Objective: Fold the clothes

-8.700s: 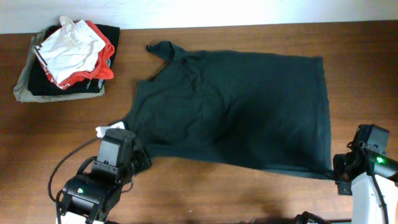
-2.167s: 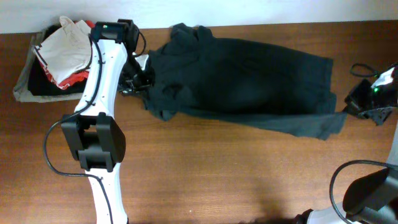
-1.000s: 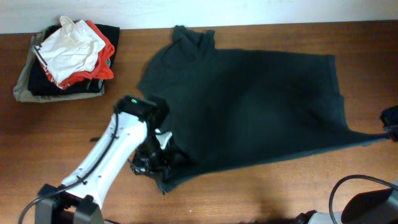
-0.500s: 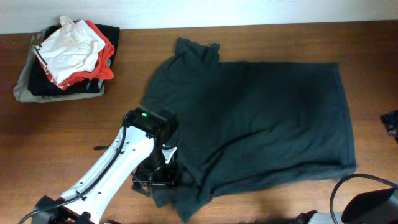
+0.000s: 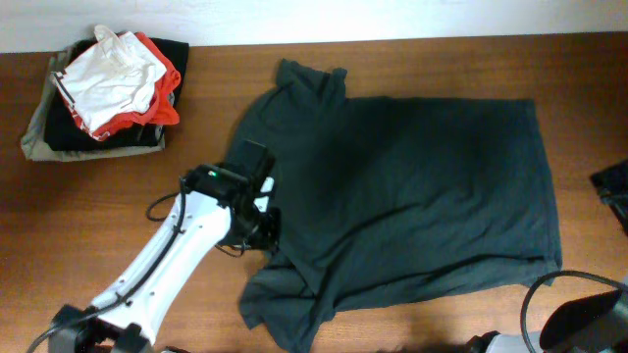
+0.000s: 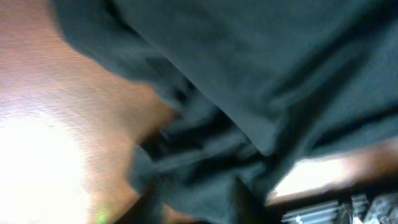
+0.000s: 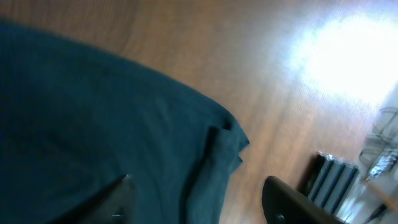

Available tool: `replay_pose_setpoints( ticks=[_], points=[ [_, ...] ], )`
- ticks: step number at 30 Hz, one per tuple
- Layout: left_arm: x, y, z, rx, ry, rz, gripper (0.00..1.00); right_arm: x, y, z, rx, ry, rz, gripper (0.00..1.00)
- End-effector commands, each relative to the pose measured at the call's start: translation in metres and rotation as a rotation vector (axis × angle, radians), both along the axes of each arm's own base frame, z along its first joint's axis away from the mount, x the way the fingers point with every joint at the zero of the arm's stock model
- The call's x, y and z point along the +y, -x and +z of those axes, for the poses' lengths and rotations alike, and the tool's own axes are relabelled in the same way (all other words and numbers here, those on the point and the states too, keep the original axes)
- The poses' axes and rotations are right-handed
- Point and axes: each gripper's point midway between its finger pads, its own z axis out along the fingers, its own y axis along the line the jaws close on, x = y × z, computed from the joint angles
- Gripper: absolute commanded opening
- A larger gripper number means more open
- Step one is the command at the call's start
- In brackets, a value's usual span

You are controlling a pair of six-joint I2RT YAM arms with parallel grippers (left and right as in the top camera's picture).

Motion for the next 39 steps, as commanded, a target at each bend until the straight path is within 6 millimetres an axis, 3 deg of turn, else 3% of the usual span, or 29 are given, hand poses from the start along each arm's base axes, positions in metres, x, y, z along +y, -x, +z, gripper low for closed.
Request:
replay_pose_setpoints(
  ticks=[1,3,6,12,17,25,34,36,39],
  points=[
    [0.031,-0.018,-0.024,0.034,-0.095,0.107,0.01,0.019,-0.02,-0.032,0.05,-0.051,0.096,0.51],
    [0.035,-0.027,-0.036,0.038,-0.1,0.105,0.01,0.025,-0.031,-0.045,0.054,-0.053,0.13,0.4],
    [0.033,-0.041,-0.048,0.019,-0.092,0.115,0.01,0.031,-0.049,-0.063,0.043,-0.043,0.171,0.39],
    [0.034,-0.04,-0.074,0.081,-0.116,0.115,0.01,0.032,-0.061,-0.107,0.065,-0.057,0.192,0.55],
    [0.036,-0.045,-0.098,0.116,-0.129,0.124,0.01,0.032,-0.061,-0.146,0.119,-0.093,0.192,0.54],
    [0.065,-0.055,-0.107,0.131,-0.126,0.228,0.01,0.034,-0.072,-0.177,0.122,-0.139,0.196,0.17],
    [0.108,-0.062,-0.108,0.137,-0.13,0.353,0.01,0.03,-0.076,-0.202,0.141,-0.145,0.194,0.09],
    [0.125,-0.062,-0.108,0.132,-0.179,0.379,0.01,0.031,-0.076,-0.207,0.149,-0.152,0.194,0.04],
    [0.147,-0.061,-0.108,0.131,-0.208,0.43,0.02,0.03,-0.075,-0.216,0.163,-0.154,0.193,0.04]
  ],
)
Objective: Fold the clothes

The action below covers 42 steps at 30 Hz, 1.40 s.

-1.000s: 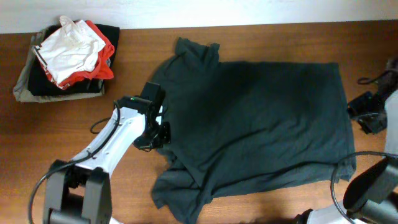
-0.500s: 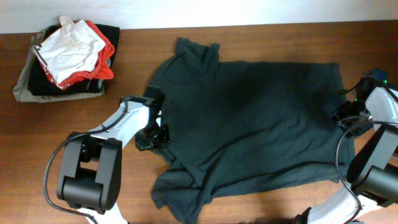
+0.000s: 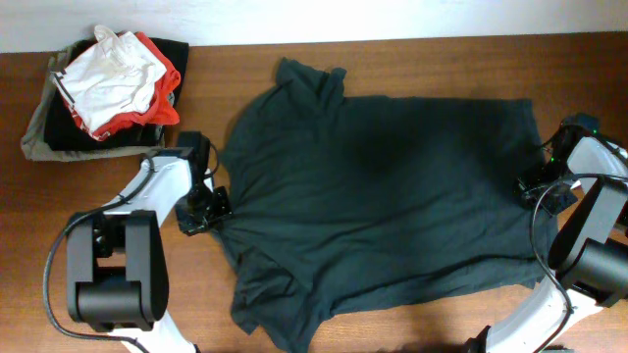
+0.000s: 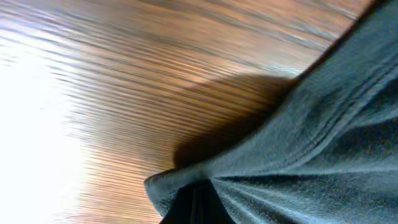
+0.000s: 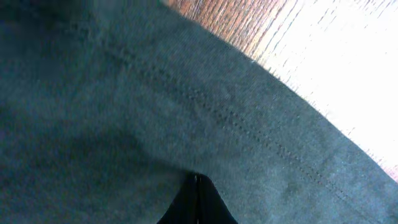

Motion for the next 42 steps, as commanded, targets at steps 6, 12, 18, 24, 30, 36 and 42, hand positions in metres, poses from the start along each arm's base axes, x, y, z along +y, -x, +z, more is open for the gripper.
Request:
replay_pose_setpoints(
  ticks=[6,12,18,24,30,36,42],
  points=[
    [0.073,0.002,0.0,0.013,-0.082,0.169,0.08,-0.001,-0.003,-0.018,0.012,0.004,0.006,0.04],
    [0.098,-0.039,0.037,-0.099,-0.092,0.226,0.04,-0.01,-0.019,-0.014,-0.042,0.035,0.055,0.04],
    [0.08,-0.095,0.11,-0.275,-0.058,0.175,0.04,-0.016,-0.031,0.021,-0.051,0.039,0.068,0.04],
    [-0.025,-0.15,0.151,-0.506,0.163,-0.113,0.14,0.023,-0.075,0.062,-0.243,-0.179,0.27,0.5],
    [-0.089,-0.163,0.117,-0.498,0.181,-0.248,0.14,0.052,-0.107,0.066,-0.313,-0.15,0.412,0.48],
    [-0.102,-0.178,0.043,-0.422,0.177,-0.267,0.01,0.061,-0.139,0.069,-0.336,0.029,0.495,0.04],
    [-0.086,-0.205,0.03,-0.5,0.125,-0.243,0.01,0.064,-0.155,0.059,-0.365,0.05,0.513,0.04]
  ],
)
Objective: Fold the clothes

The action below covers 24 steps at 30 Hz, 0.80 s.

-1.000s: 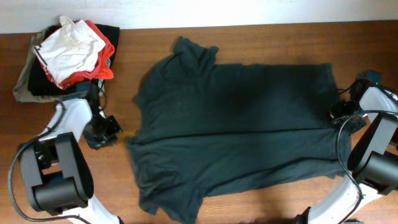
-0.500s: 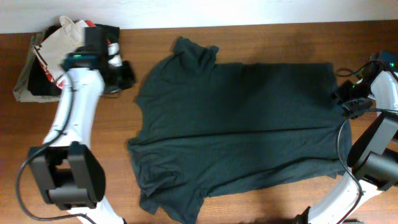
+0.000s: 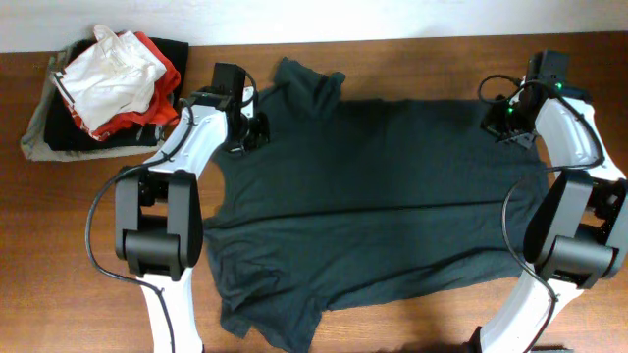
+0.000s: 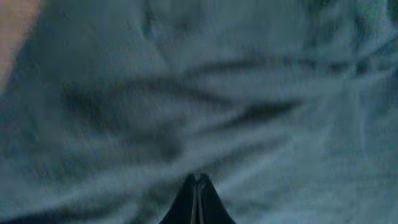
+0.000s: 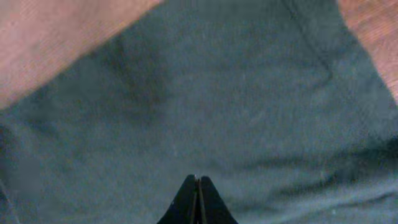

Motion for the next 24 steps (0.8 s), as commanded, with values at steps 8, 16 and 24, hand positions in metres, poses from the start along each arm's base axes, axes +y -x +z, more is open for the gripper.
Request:
replay_pose_setpoints(
  ticks=[8,16,24],
  points=[
    [0.016,-0.007,-0.011,-0.008,-0.056,0.022,0.01,-0.003,-0.006,-0.053,0.069,0.013,0.005,0.04],
    [0.034,-0.006,-0.04,0.035,-0.118,0.055,0.01,-0.015,-0.016,-0.07,0.055,0.066,-0.01,0.04],
    [0.066,-0.022,-0.057,0.004,-0.141,0.122,0.01,-0.025,-0.011,-0.103,0.109,0.111,-0.029,0.04]
  ],
)
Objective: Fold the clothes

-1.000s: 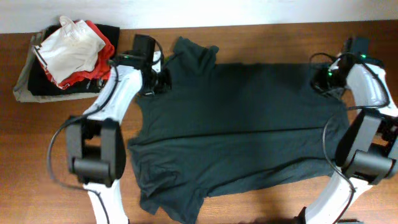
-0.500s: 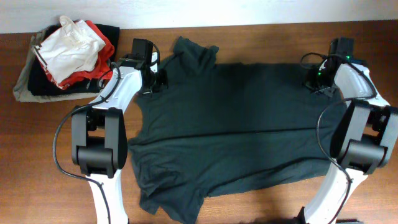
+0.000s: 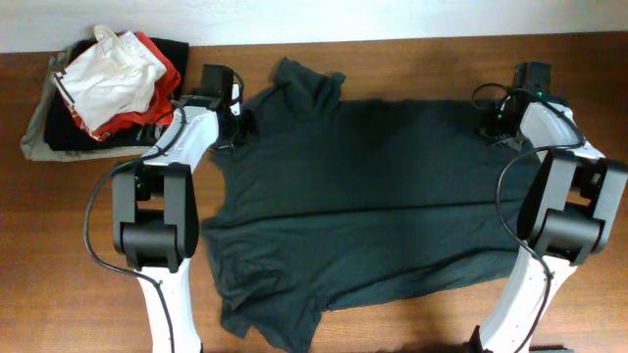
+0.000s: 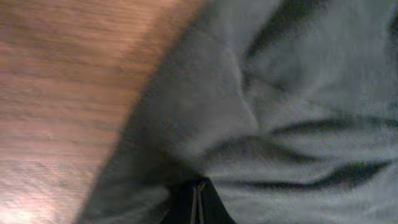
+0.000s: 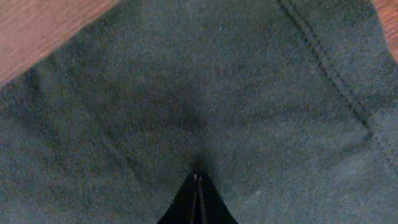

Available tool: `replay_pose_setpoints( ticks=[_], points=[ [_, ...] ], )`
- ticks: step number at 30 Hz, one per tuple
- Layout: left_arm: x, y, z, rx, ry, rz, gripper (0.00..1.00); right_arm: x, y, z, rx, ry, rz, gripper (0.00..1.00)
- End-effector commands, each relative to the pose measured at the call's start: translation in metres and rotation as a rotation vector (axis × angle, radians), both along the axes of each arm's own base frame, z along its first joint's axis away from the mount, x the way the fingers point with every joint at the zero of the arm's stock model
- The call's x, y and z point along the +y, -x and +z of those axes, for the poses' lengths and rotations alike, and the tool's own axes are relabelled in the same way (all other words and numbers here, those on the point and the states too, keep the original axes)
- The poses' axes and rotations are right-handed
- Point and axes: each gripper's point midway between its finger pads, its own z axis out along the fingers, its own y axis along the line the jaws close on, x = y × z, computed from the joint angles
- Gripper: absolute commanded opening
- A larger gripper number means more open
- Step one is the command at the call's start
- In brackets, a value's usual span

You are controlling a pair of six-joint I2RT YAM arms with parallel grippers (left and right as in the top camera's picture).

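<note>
A dark green T-shirt [image 3: 373, 196] lies spread on the wooden table [image 3: 78, 226], collar at the far side, with a crease running across its middle. My left gripper [image 3: 238, 127] is shut on the cloth at the shirt's far left edge, near the collar. In the left wrist view its jaws [image 4: 199, 182] pinch wrinkled fabric, with bare wood to the left. My right gripper [image 3: 494, 126] is shut on the cloth near the far right corner. The right wrist view shows its jaws [image 5: 198, 177] closed in flat fabric beside a stitched hem [image 5: 329, 68].
A pile of other clothes [image 3: 108, 83], white and red on top of dark and olive pieces, sits at the far left corner. Both arms reach across the table's left and right sides. The shirt's near left part [image 3: 265, 314] lies rumpled.
Both grippers stay shut on the shirt at its far side. The left one has shifted slightly left to the shirt's edge, where wood now shows. The right one has shifted slightly left.
The left gripper was at the shirt's rumpled near left part and the right arm was off to the side. Then both were shut on the shirt's left and right edges at mid-height. Later they held cloth at the far side, with a crease across the shirt, as now.
</note>
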Motion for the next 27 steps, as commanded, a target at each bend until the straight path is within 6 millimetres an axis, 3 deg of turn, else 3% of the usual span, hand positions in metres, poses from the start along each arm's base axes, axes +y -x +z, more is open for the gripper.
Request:
replay_pose_setpoints(
  ticks=[1,8,13,22,27],
  points=[
    [0.033,-0.005,-0.038,0.029,-0.057,0.053,0.01,-0.009,0.015,-0.045,0.108,0.062,-0.015,0.04],
    [0.063,-0.03,-0.062,-0.049,-0.05,0.113,0.01,-0.017,0.018,-0.072,0.141,0.1,-0.03,0.04],
    [0.077,-0.055,-0.063,-0.158,-0.045,0.142,0.01,-0.019,0.015,-0.085,0.132,0.102,-0.032,0.04],
    [0.095,-0.109,-0.024,-0.427,-0.052,0.185,0.01,-0.027,-0.011,-0.074,0.025,0.13,-0.04,0.04],
    [0.103,-0.139,0.021,-0.541,-0.078,0.212,0.03,-0.033,-0.024,-0.054,0.007,0.135,-0.046,0.04]
  ],
)
